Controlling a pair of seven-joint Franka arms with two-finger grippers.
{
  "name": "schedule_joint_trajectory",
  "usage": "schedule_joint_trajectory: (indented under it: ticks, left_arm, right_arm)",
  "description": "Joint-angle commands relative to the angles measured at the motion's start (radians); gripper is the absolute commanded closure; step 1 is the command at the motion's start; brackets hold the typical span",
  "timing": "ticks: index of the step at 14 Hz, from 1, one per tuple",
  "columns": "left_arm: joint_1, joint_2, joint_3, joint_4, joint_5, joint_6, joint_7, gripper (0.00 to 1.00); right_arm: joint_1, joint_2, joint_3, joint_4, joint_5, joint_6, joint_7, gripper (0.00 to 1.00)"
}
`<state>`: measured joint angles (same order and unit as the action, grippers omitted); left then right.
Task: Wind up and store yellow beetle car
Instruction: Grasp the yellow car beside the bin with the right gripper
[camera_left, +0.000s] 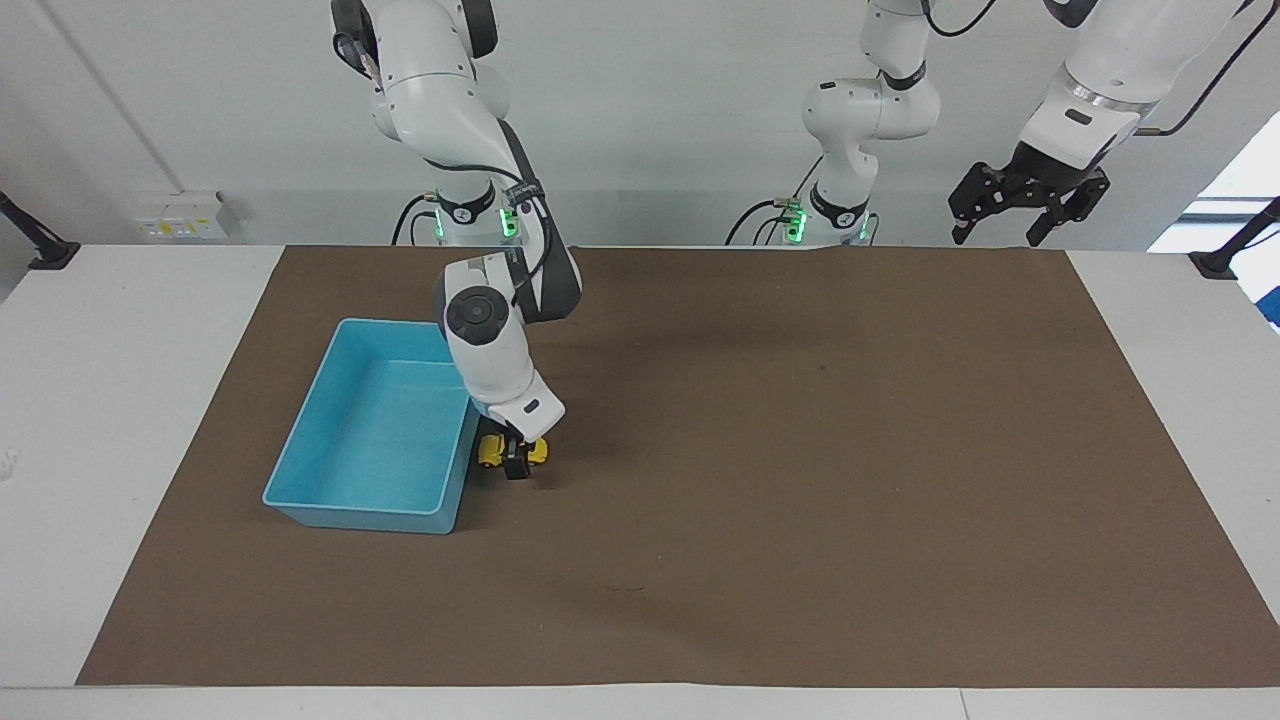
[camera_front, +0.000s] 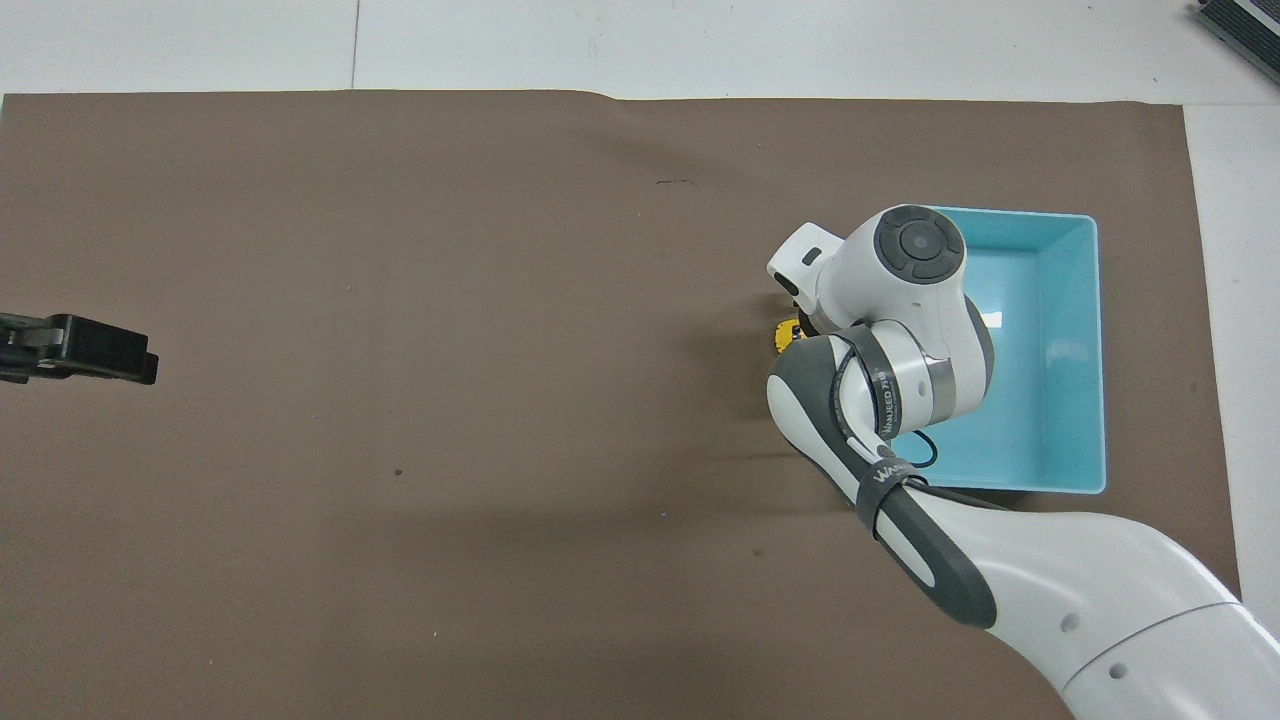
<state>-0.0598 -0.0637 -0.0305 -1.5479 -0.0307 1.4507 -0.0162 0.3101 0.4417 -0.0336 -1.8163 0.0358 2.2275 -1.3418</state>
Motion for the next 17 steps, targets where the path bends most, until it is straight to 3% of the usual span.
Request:
schedule_joint_trajectory:
  ticks: [1, 3, 12, 13, 14, 15, 17]
  left_arm:
    - [0.011, -0.012, 0.000, -0.008, -0.009, -0.012, 0.021, 0.00]
    - [0.009, -0.012, 0.000, -0.008, -0.015, -0.003, 0.022, 0.00]
    - [0.024, -0.002, 0.014, -0.008, -0.018, 0.014, 0.024, 0.00]
    - [0.024, -0.002, 0.014, -0.008, -0.018, 0.016, 0.024, 0.00]
    - [0.024, -0.002, 0.014, -0.009, -0.018, 0.016, 0.027, 0.00]
    - [0.023, -0.002, 0.012, -0.009, -0.018, 0.016, 0.022, 0.00]
    - [0.023, -0.001, 0.004, -0.006, -0.018, 0.017, 0.018, 0.00]
  right_arm:
    - [-0.006, -0.037, 0.001, -0.044, -0.014, 0.000, -0.028, 0.00]
    - [-0.006, -0.041, 0.001, -0.044, -0.014, -0.025, -0.028, 0.00]
    - [-0.031, -0.055, -0.006, -0.038, -0.033, -0.058, -0.025, 0.24]
    - [-0.037, -0.055, -0.006, -0.037, -0.033, -0.055, -0.026, 0.37]
    - [-0.036, -0.055, -0.006, -0.037, -0.033, -0.060, -0.019, 0.70]
    - [-0.036, -0.055, -0.006, -0.038, -0.034, -0.054, -0.019, 0.73]
    - [-0.036, -0.055, -0.005, -0.038, -0.036, -0.048, -0.019, 0.95]
